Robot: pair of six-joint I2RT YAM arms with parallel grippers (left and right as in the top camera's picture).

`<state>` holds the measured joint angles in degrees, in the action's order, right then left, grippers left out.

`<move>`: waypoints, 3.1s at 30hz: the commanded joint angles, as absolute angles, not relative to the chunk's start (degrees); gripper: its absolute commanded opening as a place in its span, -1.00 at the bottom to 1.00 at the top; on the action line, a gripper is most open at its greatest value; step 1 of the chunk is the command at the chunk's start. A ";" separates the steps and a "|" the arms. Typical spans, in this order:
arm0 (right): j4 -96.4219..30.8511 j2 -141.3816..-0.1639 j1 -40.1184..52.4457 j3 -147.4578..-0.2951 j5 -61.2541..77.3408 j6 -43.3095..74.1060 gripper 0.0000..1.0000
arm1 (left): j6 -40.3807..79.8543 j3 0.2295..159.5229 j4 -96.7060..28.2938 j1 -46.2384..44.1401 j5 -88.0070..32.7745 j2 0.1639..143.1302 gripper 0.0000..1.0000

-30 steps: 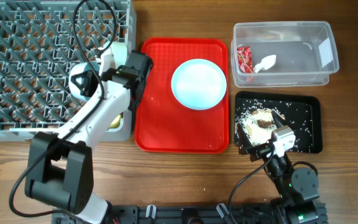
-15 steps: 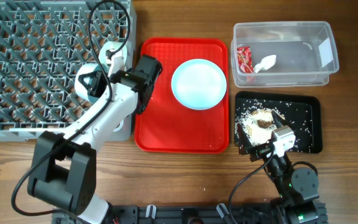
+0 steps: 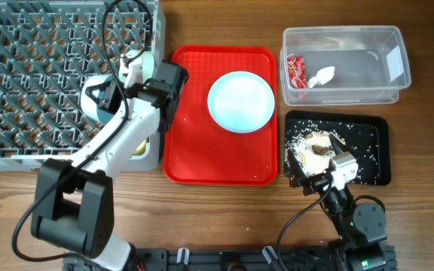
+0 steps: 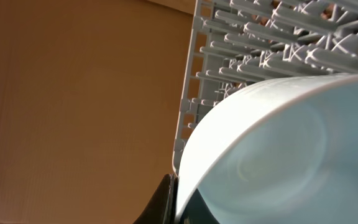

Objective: Sort waste into correct bins and load items into the dishwasher rack
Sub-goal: 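Lower the light-blue bowl upright into a rack slot and release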

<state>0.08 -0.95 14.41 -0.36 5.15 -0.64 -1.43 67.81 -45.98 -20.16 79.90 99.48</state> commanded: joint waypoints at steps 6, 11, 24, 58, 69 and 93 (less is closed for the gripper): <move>0.43 -0.27 14.11 -0.30 6.02 0.14 1.00 | -2.76 67.31 -44.75 -22.15 77.58 100.29 -0.92; 0.43 -0.27 14.11 -0.30 6.04 0.16 1.00 | -2.79 63.35 -44.21 -22.83 77.19 100.77 -0.92; 0.43 -0.27 14.11 -0.30 6.02 0.14 1.00 | -19.33 61.60 -31.97 -19.44 86.61 100.90 -0.92; 0.43 -0.27 14.11 -0.30 6.04 0.16 1.00 | -21.17 59.11 -28.58 -20.84 85.89 100.92 -0.92; 0.43 -0.27 14.11 -0.30 6.04 0.14 0.99 | -20.32 59.09 -29.98 -22.09 88.07 100.95 -0.92; 0.43 -0.27 14.11 -0.30 6.02 0.16 1.00 | -6.96 59.09 -39.97 -23.44 75.22 100.97 -0.92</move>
<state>0.08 -0.95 14.41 -0.38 5.15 -0.64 -9.13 60.53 -38.63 -22.92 85.60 99.74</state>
